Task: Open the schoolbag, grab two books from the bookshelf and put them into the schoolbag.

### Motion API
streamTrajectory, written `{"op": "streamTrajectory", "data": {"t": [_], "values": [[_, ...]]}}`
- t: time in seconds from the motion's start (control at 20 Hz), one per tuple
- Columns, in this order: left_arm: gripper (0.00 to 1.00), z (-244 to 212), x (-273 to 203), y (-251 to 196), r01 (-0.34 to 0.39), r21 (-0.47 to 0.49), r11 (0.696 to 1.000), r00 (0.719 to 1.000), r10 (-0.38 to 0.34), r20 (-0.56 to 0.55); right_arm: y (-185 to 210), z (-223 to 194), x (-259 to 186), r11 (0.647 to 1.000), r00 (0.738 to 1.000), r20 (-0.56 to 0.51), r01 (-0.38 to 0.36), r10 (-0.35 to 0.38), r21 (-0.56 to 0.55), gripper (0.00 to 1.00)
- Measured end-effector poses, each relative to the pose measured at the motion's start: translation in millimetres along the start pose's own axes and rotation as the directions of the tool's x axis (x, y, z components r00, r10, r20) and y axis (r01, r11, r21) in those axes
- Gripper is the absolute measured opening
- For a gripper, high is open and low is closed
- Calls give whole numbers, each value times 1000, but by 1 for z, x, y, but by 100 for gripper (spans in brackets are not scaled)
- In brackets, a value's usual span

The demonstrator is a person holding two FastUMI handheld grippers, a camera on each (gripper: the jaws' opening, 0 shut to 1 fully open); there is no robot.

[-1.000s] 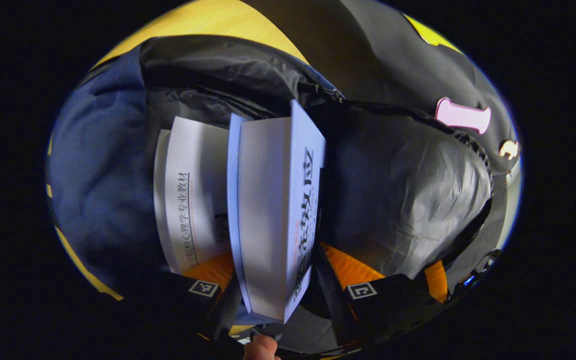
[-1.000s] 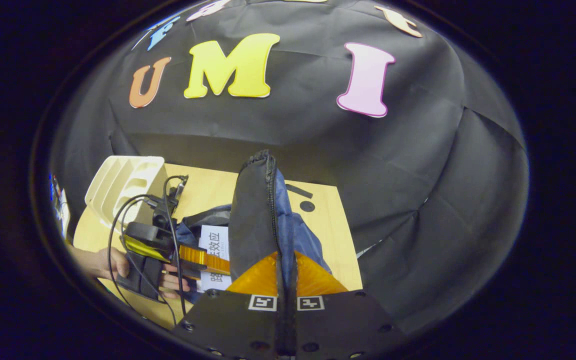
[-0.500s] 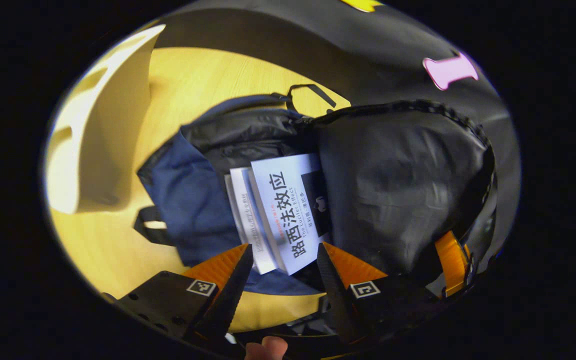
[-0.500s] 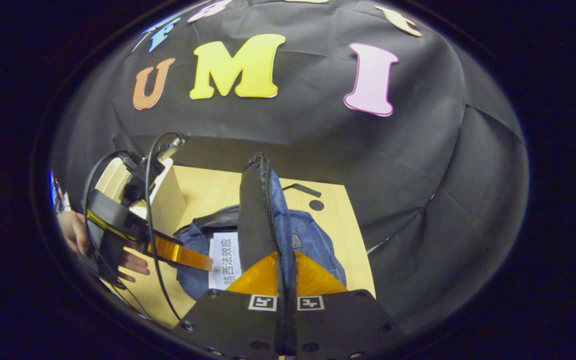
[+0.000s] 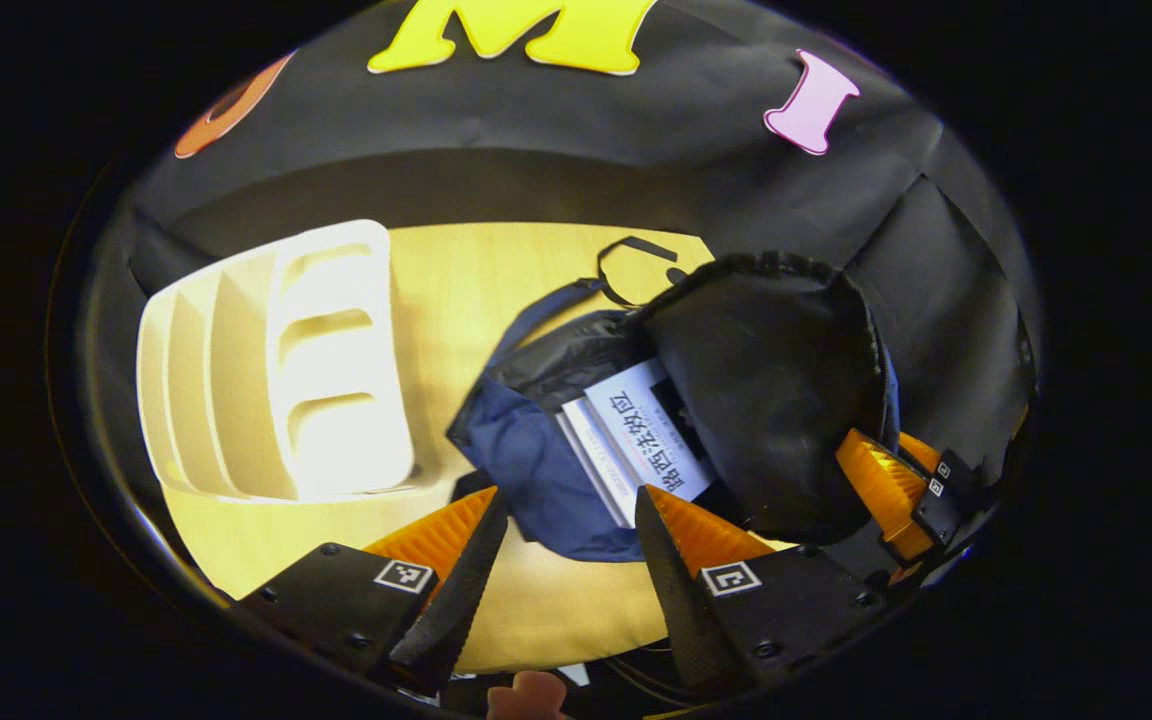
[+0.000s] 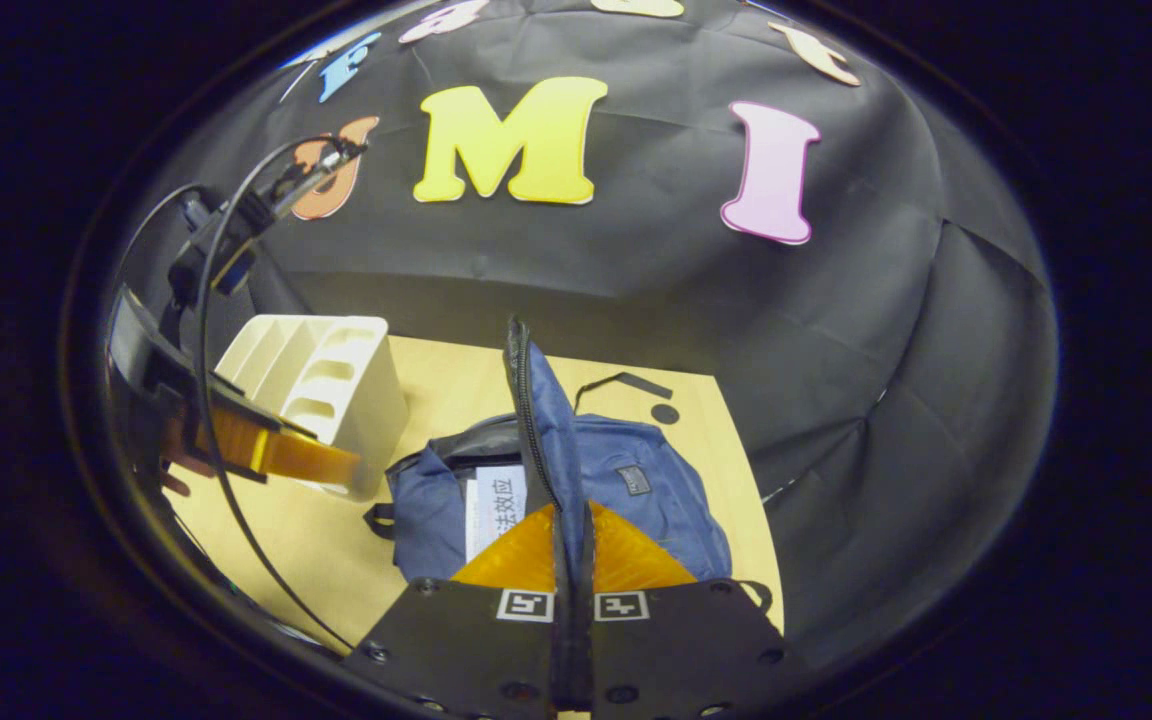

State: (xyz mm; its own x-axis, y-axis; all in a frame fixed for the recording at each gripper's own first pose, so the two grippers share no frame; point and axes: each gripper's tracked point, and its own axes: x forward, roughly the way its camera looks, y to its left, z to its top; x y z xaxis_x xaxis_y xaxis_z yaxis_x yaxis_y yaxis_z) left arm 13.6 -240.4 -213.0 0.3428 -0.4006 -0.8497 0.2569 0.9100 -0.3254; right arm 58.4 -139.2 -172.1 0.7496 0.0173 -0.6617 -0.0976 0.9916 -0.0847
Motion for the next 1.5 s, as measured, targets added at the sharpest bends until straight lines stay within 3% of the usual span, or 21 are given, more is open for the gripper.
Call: {"op": "streamTrajectory", "data": {"t": [0.2, 0.35, 0.5, 0.6, 0.75, 0.9, 0.95, 1.1, 1.25, 1.35, 1.4, 1.45, 1.5], "values": [[82, 0, -40, 36, -77, 67, 995, 996, 74, 41, 28, -12, -1, 1000, 1000, -13, -26, 26, 2, 0], [82, -17, -66, 48, -54, 51, 997, 999, 53, 11, 49, -20, 1, 999, 999, -25, -40, 40, -7, 0], [82, -28, -87, 79, -102, 63, 993, 995, 101, 12, 72, -28, 3, 998, 997, -37, -67, 67, -12, 4], [82, -24, -100, 103, -148, 29, 989, 988, 146, 56, 92, -33, 2, 995, 994, -47, -102, 101, -10, 17], [82, -18, -120, 120, -159, -63, 985, 978, 166, 129, 113, -35, -3, 991, 991, -43, -131, 130, -15, 31], [82, -6, -140, 135, -185, -97, 978, 951, 203, 233, 135, -26, -12, 984, 984, -14, -179, 179, 15, 68], [82, 2, -146, 139, -195, -97, 976, 936, 215, 278, 139, -18, -16, 981, 982, 10, -190, 190, 28, 75], [82, 34, -174, 150, -228, -108, 968, 869, 252, 425, 143, 21, -30, 981, 976, 119, -188, 181, 46, 97], [82, 69, -214, 153, -251, -127, 960, 764, 276, 583, 133, 87, -59, 988, 946, 302, -145, 120, 61, 98], [82, 107, -250, 149, -259, -127, 957, 668, 272, 693, 124, 137, -84, 992, 896, 438, -109, 70, 64, 97], [87, 121, -268, 140, -258, -122, 958, 619, 261, 740, 119, 159, -97, 994, 866, 498, -90, 46, 65, 98], [100, 135, -280, 135, -259, -123, 958, 572, 255, 780, 115, 181, -109, 995, 833, 552, -75, 23, 71, 98], [98, 135, -293, 135, -260, -120, 958, 535, 246, 808, 114, 198, -121, 995, 802, 597, -64, 5, 78, 98]]}}
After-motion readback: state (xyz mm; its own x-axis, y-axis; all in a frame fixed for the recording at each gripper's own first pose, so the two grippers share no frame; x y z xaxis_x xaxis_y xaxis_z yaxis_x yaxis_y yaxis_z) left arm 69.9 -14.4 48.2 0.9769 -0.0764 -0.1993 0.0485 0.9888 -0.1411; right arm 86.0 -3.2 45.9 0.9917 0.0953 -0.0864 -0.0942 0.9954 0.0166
